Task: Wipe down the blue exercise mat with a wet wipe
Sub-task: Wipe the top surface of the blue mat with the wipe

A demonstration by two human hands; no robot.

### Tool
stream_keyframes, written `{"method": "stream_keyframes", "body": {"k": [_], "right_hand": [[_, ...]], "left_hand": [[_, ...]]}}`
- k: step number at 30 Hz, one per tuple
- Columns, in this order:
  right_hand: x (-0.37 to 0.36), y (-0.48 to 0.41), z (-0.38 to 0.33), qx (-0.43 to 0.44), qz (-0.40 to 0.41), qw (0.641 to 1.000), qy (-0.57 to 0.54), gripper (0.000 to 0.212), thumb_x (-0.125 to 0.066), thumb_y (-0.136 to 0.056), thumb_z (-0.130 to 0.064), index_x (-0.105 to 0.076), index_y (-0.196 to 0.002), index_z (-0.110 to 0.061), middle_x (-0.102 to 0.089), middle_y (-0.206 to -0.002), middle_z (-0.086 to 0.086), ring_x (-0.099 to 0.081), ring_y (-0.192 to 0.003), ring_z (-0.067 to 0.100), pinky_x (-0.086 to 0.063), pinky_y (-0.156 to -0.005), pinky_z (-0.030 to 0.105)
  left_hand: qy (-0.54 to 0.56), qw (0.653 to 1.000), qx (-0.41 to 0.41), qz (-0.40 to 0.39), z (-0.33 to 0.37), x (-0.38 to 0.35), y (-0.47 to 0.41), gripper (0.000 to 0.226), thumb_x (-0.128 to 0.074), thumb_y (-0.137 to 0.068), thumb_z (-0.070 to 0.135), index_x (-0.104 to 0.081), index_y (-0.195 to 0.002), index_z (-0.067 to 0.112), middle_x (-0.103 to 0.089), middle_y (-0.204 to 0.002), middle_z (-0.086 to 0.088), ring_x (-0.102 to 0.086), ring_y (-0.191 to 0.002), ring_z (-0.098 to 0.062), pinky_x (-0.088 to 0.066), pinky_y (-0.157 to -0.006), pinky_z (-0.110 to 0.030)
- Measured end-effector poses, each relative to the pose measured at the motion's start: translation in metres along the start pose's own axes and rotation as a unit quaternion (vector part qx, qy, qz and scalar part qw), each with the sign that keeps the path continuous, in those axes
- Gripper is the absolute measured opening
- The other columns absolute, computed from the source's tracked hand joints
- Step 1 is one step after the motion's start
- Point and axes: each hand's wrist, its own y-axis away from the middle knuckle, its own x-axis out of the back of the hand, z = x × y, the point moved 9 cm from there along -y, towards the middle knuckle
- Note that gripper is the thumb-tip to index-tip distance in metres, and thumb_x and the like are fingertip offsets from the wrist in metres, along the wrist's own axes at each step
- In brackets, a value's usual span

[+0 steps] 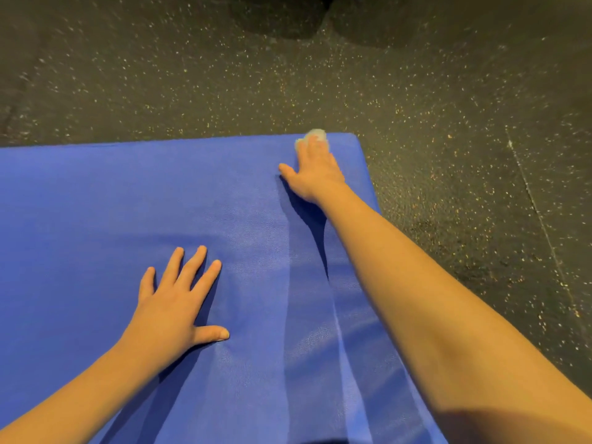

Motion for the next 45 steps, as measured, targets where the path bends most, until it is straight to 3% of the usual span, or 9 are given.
{"method": "stream_keyframes", "body": {"k": [3, 6, 10, 15, 20, 26, 31, 36, 45], "right_hand": [[-0.012, 0.001, -0.037, 0.156, -0.07, 0.984, 0.053, 0.066, -0.042, -0.097, -0.049, -0.024, -0.147, -0.01, 0.0, -0.16, 0.012, -0.007, -0.147, 0.025, -0.023, -0.115, 0.042], [0.012, -0.014, 0.003, 0.07, -0.006, 0.997, 0.033, 0.055, -0.045, -0.096, -0.047, -0.036, -0.136, -0.011, -0.012, -0.155, 0.012, -0.036, -0.132, 0.027, -0.035, -0.103, 0.04], [0.017, -0.012, 0.061, -0.107, -0.011, 0.994, 0.028, 0.066, -0.031, -0.101, -0.047, -0.012, -0.152, -0.01, 0.003, -0.161, 0.012, -0.004, -0.147, 0.028, -0.014, -0.118, 0.041], [0.001, 0.014, 0.048, 0.078, -0.003, 0.996, 0.037, 0.073, -0.041, -0.098, -0.047, -0.013, -0.152, -0.006, 0.004, -0.161, 0.014, 0.007, -0.148, 0.026, -0.008, -0.12, 0.04], [0.009, 0.022, 0.096, -0.091, 0.044, 0.993, -0.061, 0.068, -0.037, -0.099, -0.044, -0.018, -0.149, -0.001, -0.005, -0.158, 0.018, -0.003, -0.147, 0.03, -0.013, -0.118, 0.041], [-0.018, 0.1, 0.05, 0.098, 0.036, 0.995, 0.012, 0.076, -0.044, -0.096, -0.047, -0.012, -0.154, -0.009, 0.005, -0.161, 0.012, 0.008, -0.148, 0.025, -0.002, -0.118, 0.035], [-0.012, 0.112, 0.084, -0.057, 0.072, 0.995, -0.03, 0.071, -0.041, -0.098, -0.042, -0.014, -0.152, -0.003, 0.002, -0.16, 0.018, 0.007, -0.148, 0.029, -0.006, -0.12, 0.042], [-0.036, 0.162, 0.035, 0.074, 0.031, 0.997, -0.007, 0.077, -0.037, -0.092, -0.05, -0.017, -0.153, -0.009, 0.002, -0.161, 0.012, 0.005, -0.149, 0.026, -0.004, -0.118, 0.036], [-0.038, 0.182, 0.02, 0.017, 0.011, 0.999, -0.042, 0.073, -0.046, -0.097, -0.046, -0.017, -0.153, -0.009, 0.005, -0.161, 0.009, 0.007, -0.149, 0.024, -0.006, -0.118, 0.037]], "left_hand": [[0.0, 1.0, 0.002, 0.006, -0.001, 0.0, 0.0, 0.104, -0.031, -0.061, 0.084, -0.039, -0.139, 0.016, -0.041, -0.144, -0.013, -0.031, -0.131, -0.037, -0.045, -0.082, -0.068], [0.0, 1.0, 0.0, 0.01, 0.0, 0.0, 0.001, 0.104, -0.031, -0.061, 0.084, -0.039, -0.139, 0.016, -0.04, -0.145, -0.012, -0.03, -0.132, -0.037, -0.045, -0.083, -0.068], [-0.002, 1.0, -0.004, 0.026, 0.001, 0.002, 0.001, 0.103, -0.031, -0.062, 0.083, -0.039, -0.139, 0.016, -0.039, -0.145, -0.011, -0.031, -0.131, -0.037, -0.044, -0.083, -0.067], [-0.001, 0.999, -0.007, 0.035, 0.001, 0.001, 0.001, 0.102, -0.03, -0.063, 0.083, -0.039, -0.139, 0.015, -0.039, -0.145, -0.012, -0.031, -0.131, -0.037, -0.043, -0.083, -0.069], [-0.004, 0.999, -0.009, 0.039, 0.001, 0.001, 0.001, 0.102, -0.03, -0.064, 0.083, -0.037, -0.139, 0.015, -0.038, -0.145, -0.013, -0.031, -0.131, -0.038, -0.044, -0.083, -0.069], [-0.002, 0.999, -0.012, 0.04, 0.002, 0.001, 0.001, 0.102, -0.03, -0.064, 0.082, -0.039, -0.139, 0.014, -0.038, -0.144, -0.013, -0.031, -0.13, -0.038, -0.043, -0.082, -0.07], [-0.004, 0.999, -0.009, 0.031, 0.001, 0.0, 0.001, 0.101, -0.03, -0.064, 0.082, -0.037, -0.139, 0.014, -0.039, -0.144, -0.014, -0.032, -0.13, -0.04, -0.044, -0.081, -0.069], [0.004, 1.0, -0.01, 0.027, 0.001, 0.0, 0.002, 0.102, -0.035, -0.066, 0.084, -0.038, -0.139, 0.013, -0.04, -0.144, -0.015, -0.034, -0.129, -0.04, -0.043, -0.081, -0.07], [0.035, 0.999, 0.02, 0.002, 0.006, -0.01, 0.02, 0.09, -0.022, -0.086, 0.077, -0.05, -0.135, 0.006, -0.045, -0.143, -0.018, -0.033, -0.132, -0.038, -0.04, -0.085, -0.066]]}}
